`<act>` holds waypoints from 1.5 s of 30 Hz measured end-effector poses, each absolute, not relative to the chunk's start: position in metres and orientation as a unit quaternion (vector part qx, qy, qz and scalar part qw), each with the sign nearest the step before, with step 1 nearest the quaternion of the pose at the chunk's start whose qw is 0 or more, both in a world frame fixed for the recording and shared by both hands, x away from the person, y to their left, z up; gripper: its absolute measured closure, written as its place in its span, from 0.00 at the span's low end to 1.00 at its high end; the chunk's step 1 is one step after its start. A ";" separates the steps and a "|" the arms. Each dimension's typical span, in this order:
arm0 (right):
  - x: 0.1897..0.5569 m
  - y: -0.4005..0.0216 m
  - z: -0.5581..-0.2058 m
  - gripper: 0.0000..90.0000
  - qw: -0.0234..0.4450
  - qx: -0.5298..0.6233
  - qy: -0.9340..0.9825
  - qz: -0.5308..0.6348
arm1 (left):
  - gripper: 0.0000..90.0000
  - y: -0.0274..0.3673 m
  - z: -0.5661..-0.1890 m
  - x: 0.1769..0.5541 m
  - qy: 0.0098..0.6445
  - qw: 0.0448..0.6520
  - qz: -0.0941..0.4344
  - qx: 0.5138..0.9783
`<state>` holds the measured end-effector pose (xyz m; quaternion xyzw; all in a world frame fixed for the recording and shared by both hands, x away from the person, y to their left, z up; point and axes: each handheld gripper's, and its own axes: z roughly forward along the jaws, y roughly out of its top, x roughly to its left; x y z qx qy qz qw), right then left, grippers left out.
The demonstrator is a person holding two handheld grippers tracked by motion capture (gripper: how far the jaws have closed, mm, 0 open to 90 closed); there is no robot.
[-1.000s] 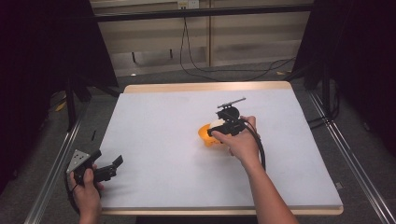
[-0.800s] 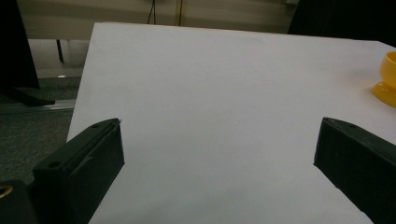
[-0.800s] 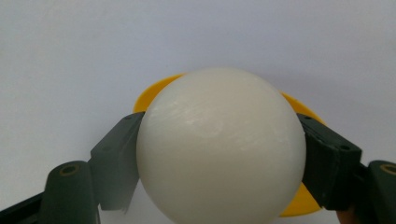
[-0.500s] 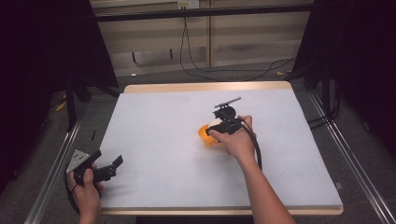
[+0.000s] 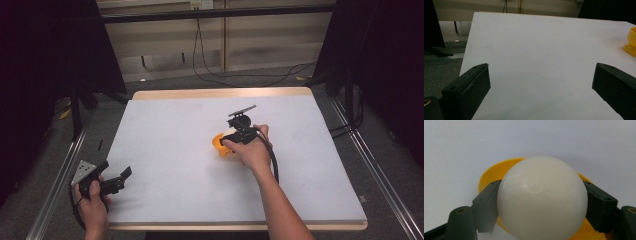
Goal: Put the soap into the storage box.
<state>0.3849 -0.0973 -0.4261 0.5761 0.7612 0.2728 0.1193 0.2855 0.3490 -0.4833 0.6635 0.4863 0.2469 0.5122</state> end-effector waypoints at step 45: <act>0.358 -0.147 -0.407 0.21 0.142 0.586 0.735 0.309 | 0.02 0.348 -0.483 0.286 0.483 0.508 0.250 0.668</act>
